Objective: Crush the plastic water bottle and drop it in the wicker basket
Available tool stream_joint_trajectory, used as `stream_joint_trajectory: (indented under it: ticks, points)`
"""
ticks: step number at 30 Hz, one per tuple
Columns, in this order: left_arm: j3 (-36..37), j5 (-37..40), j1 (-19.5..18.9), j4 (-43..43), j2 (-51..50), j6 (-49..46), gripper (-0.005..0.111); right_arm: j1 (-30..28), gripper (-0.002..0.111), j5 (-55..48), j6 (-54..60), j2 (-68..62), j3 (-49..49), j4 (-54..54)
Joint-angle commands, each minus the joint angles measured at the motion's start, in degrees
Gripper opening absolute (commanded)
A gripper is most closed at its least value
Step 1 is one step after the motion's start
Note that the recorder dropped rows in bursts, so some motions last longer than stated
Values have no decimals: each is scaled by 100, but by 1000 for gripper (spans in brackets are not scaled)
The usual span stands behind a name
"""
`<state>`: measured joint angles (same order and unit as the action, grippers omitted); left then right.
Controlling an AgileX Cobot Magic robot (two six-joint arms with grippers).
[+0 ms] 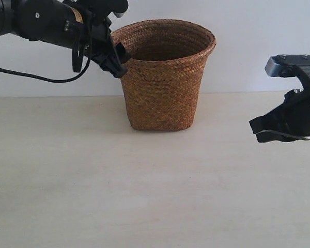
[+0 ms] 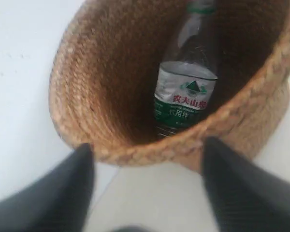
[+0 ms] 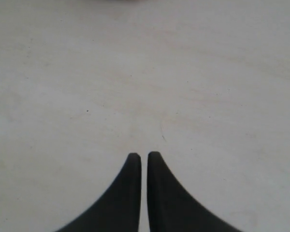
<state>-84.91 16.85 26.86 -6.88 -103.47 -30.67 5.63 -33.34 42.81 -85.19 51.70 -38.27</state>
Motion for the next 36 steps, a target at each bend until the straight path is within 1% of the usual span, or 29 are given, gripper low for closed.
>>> stream_joint_trajectory:
  ticks: [1,3,6,10,11,13,15,17,19,20,23,28,31,36]
  points:
    - [-48,900,6,-1,289,65,20,6,0,476,9,36,-33,-74]
    - [-48,1420,6,-1,344,65,4,6,0,676,9,36,-21,-142]
    - [-48,2135,6,-1,394,65,4,6,0,531,20,36,122,-142]
    - [-48,3157,6,-1,418,167,4,6,0,-312,-156,36,586,170]
    - [-48,3453,6,-1,429,225,4,6,0,-560,-333,36,730,362]
    - [-48,4106,6,-1,442,264,4,6,0,-1086,-922,36,1024,1083]
    - [-48,4730,6,-1,442,330,4,6,0,-1482,-1549,36,1231,1841]
    - [-48,5311,6,-1,442,489,4,6,0,-1718,-1874,60,1298,2492]
    - [-48,5311,-60,-1,463,781,4,-6,0,-1825,-2317,95,1298,3086]
    - [-37,5311,-121,-1,477,986,4,-63,0,-1872,-2469,110,1298,3205]
    - [106,5311,-324,103,702,1420,4,-278,0,-2026,-2578,257,1298,3130]
    - [807,5311,-627,160,1392,1629,4,-667,0,-2073,-2602,800,1298,3117]
    - [1315,4859,-696,132,1943,1853,4,-733,0,-1857,-2620,1223,1196,3117]
    - [2277,3793,-706,85,2966,2127,4,-733,0,-443,-2620,2277,237,3009]
